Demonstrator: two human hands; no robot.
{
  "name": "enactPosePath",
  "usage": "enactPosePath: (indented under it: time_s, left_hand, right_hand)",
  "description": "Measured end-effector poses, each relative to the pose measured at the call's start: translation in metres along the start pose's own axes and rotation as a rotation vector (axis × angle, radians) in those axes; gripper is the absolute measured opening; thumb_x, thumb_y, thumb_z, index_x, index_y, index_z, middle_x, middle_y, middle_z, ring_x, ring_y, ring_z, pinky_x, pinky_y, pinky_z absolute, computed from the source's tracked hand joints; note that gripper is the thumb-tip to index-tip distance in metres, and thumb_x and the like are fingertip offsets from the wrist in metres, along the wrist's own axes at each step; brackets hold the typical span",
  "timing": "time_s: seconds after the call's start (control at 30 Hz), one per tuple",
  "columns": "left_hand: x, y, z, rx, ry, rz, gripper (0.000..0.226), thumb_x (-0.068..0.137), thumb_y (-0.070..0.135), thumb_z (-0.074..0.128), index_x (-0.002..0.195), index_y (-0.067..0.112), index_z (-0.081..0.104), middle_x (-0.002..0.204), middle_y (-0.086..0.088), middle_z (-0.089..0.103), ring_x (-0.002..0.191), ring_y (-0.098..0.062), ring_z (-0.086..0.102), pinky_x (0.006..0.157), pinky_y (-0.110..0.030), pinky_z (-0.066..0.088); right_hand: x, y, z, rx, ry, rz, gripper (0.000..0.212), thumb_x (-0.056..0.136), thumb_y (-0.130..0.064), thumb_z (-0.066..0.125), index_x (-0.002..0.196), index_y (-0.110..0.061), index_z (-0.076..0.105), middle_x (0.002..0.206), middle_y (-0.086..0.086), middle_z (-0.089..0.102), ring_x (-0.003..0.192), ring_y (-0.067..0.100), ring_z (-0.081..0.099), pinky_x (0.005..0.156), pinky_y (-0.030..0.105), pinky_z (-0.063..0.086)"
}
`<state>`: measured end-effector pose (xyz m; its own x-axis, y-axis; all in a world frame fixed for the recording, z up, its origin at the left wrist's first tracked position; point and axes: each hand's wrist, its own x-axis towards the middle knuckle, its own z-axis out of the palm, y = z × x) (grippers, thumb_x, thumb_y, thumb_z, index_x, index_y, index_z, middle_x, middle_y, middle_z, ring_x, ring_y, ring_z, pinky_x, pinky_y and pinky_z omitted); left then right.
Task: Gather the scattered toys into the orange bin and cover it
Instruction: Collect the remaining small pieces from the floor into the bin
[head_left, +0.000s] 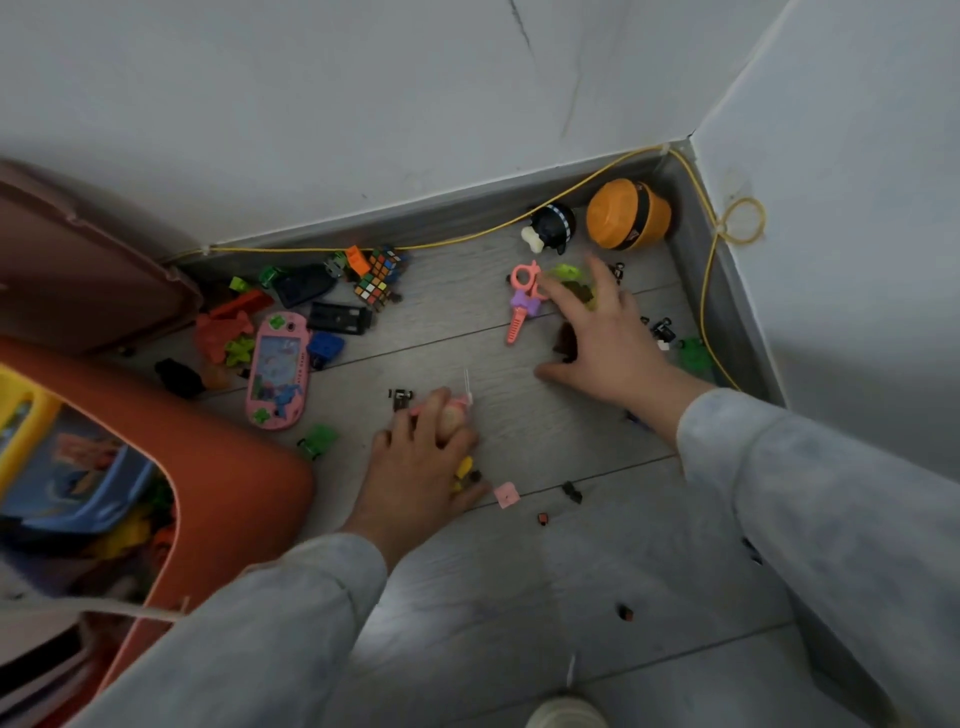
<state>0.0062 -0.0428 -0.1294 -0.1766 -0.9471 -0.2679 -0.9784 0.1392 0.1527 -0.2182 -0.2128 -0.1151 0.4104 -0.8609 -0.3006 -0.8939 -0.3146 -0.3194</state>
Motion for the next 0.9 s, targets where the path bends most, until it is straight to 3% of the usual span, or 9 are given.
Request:
enactPosePath:
  time_s: [0.07, 0.17, 0.3, 0.43, 0.57, 0.73, 0.83, 0.9]
  left_hand:
    - [-0.005, 0.004, 0.001, -0.076, 0.033, -0.017, 0.047, 0.081, 0.06, 0.062, 0.118, 0.031, 0.053, 0.149, -0.01, 0.026, 0.113, -0.034, 0.048, 0.077, -0.049, 0.052]
    - [-0.005, 0.005, -0.005, -0.255, 0.017, -0.035, 0.042, 0.081, 0.044, 0.071, 0.115, 0.025, 0.054, 0.143, -0.008, 0.029, 0.095, -0.029, 0.059, 0.068, -0.038, 0.057]
    - [-0.006, 0.005, -0.016, -0.386, -0.088, -0.159, 0.041, 0.081, 0.034, 0.07, 0.117, 0.028, 0.051, 0.137, -0.002, 0.027, 0.087, -0.031, 0.061, 0.079, -0.036, 0.055]
    - [-0.013, 0.006, -0.023, -0.498, -0.087, -0.26, 0.031, 0.075, 0.03, 0.072, 0.098, 0.032, 0.053, 0.124, 0.0, 0.035, 0.089, -0.03, 0.058, 0.078, -0.029, 0.048]
    - [-0.018, 0.005, -0.037, -0.565, -0.048, -0.288, 0.028, 0.072, 0.029, 0.072, 0.092, 0.033, 0.053, 0.12, 0.003, 0.036, 0.102, -0.024, 0.055, 0.082, -0.03, 0.049]
    - [-0.019, 0.011, -0.079, -0.597, 0.125, -0.219, 0.026, 0.073, 0.023, 0.074, 0.089, 0.03, 0.055, 0.112, 0.004, 0.041, 0.095, -0.014, 0.052, 0.077, -0.02, 0.04]
    - [-0.025, 0.007, -0.104, -0.607, 0.174, -0.211, 0.028, 0.073, 0.028, 0.076, 0.091, 0.034, 0.056, 0.114, 0.005, 0.04, 0.093, -0.017, 0.055, 0.078, -0.03, 0.054]
    - [-0.035, -0.001, -0.122, -0.595, 0.222, -0.183, 0.03, 0.073, 0.031, 0.076, 0.092, 0.036, 0.054, 0.117, 0.005, 0.041, 0.097, -0.017, 0.056, 0.082, -0.032, 0.054]
  right_hand:
    - [0.005, -0.002, -0.001, -0.068, -0.065, -0.012, 0.098, 0.072, -0.058, 0.077, 0.15, -0.048, 0.019, 0.162, 0.002, -0.002, 0.136, 0.051, 0.022, 0.104, 0.056, 0.039]
    - [0.004, -0.008, 0.0, -0.068, -0.111, -0.045, 0.071, 0.077, -0.057, 0.071, 0.139, -0.042, 0.039, 0.151, 0.008, 0.027, 0.127, 0.049, 0.034, 0.102, 0.052, 0.042]
    - [-0.016, -0.023, 0.003, -0.11, -0.125, -0.061, 0.05, 0.084, -0.052, 0.066, 0.128, -0.031, 0.052, 0.143, 0.007, 0.036, 0.116, 0.043, 0.041, 0.09, 0.04, 0.04]
    - [-0.034, -0.027, 0.005, -0.056, -0.19, -0.067, 0.037, 0.081, -0.041, 0.068, 0.113, -0.03, 0.055, 0.124, 0.005, 0.04, 0.108, 0.039, 0.046, 0.09, 0.038, 0.038]
    - [-0.052, -0.028, -0.007, 0.05, -0.157, 0.004, 0.037, 0.074, -0.034, 0.072, 0.103, -0.035, 0.048, 0.106, -0.004, 0.034, 0.098, 0.033, 0.047, 0.086, 0.036, 0.038]
    - [-0.07, -0.047, -0.036, 0.171, -0.019, -0.016, 0.035, 0.072, -0.026, 0.075, 0.1, -0.028, 0.055, 0.104, 0.001, 0.049, 0.093, 0.029, 0.055, 0.083, 0.038, 0.047]
    - [-0.075, -0.067, -0.051, 0.214, 0.033, -0.072, 0.037, 0.071, -0.027, 0.078, 0.1, -0.027, 0.056, 0.103, 0.001, 0.052, 0.091, 0.024, 0.056, 0.076, 0.036, 0.048]
    - [-0.081, -0.086, -0.061, 0.246, 0.077, -0.123, 0.036, 0.073, -0.029, 0.079, 0.1, -0.027, 0.055, 0.101, -0.002, 0.049, 0.088, 0.018, 0.053, 0.072, 0.028, 0.043]
